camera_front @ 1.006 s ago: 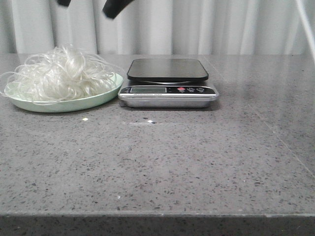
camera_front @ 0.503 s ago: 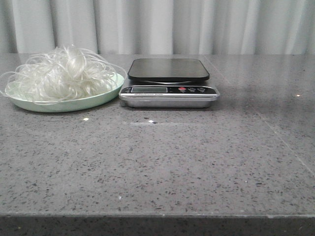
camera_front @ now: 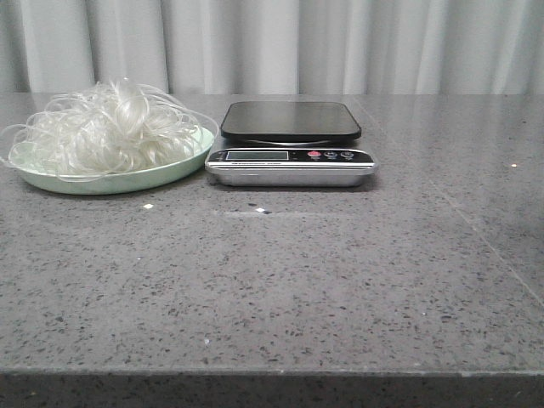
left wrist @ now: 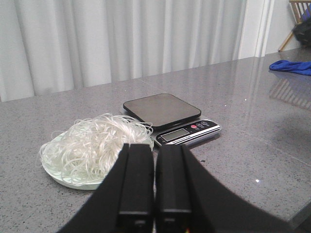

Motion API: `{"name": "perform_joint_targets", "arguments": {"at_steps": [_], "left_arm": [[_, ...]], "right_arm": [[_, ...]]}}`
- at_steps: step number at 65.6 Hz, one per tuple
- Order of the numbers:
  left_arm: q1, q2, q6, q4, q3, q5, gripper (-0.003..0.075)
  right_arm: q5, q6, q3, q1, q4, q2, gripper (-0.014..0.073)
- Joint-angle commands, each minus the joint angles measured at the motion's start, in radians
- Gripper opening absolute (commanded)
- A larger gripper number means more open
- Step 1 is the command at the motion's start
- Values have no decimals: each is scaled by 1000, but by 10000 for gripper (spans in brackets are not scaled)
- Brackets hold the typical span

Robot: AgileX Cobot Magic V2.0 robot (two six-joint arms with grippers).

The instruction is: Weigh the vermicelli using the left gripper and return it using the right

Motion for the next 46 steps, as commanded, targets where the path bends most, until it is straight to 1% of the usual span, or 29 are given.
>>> {"name": "perform_joint_targets", "arguments": {"at_steps": [1,2,3,4,9,10,11,12,13,14,23,31,35,42,46], "left_arm": [[-1,13,-1,-1,-24,-84,127],[-1,13,-1,-1,-24,-84,127],[-1,13,-1,-1,-24,-84,127],[-1,13,-1,-1,-24,-84,127],[-1,13,-1,-1,-24,-84,127],[-1,13,-1,-1,-24,-84,127],[-1,13,-1,-1,-24,-84,127],[-1,13,-1,-1,-24,-84,127],[-1,13,-1,-1,-24,-84,127],[-1,13,-1,-1,-24,-84,127],[-1,13,-1,-1,-24,-84,127],[-1,13,-1,-1,-24,-84,127],[-1,13,-1,-1,-24,-84,127],[-1,13,-1,-3,-24,-84,127],[-1,13,-1,-3,-24,-84,127]], "right_arm": [[-131,-8,94,-7,-17,-137,596],[-140,-8,127,-7,-17,-189,596],[-142,-8,136,-7,-17,-189,596],[-147,-8,167,-7,-17,-231,596],[-157,-8,227,-7,-17,-318,596],[-163,-8,255,-7,-17,-373,596],[-163,-8,255,-7,-17,-373,596],[-170,-8,290,-7,-17,-419,596],[-170,-8,290,-7,-17,-419,596],[-184,-8,311,-7,-17,-464,596],[-278,-8,446,-7,-29,-675,596],[-388,-8,542,-7,-29,-820,596],[-428,-8,567,-7,-31,-836,596],[-425,-8,573,-7,-37,-815,592],[-427,-8,573,-7,-41,-815,546]]}}
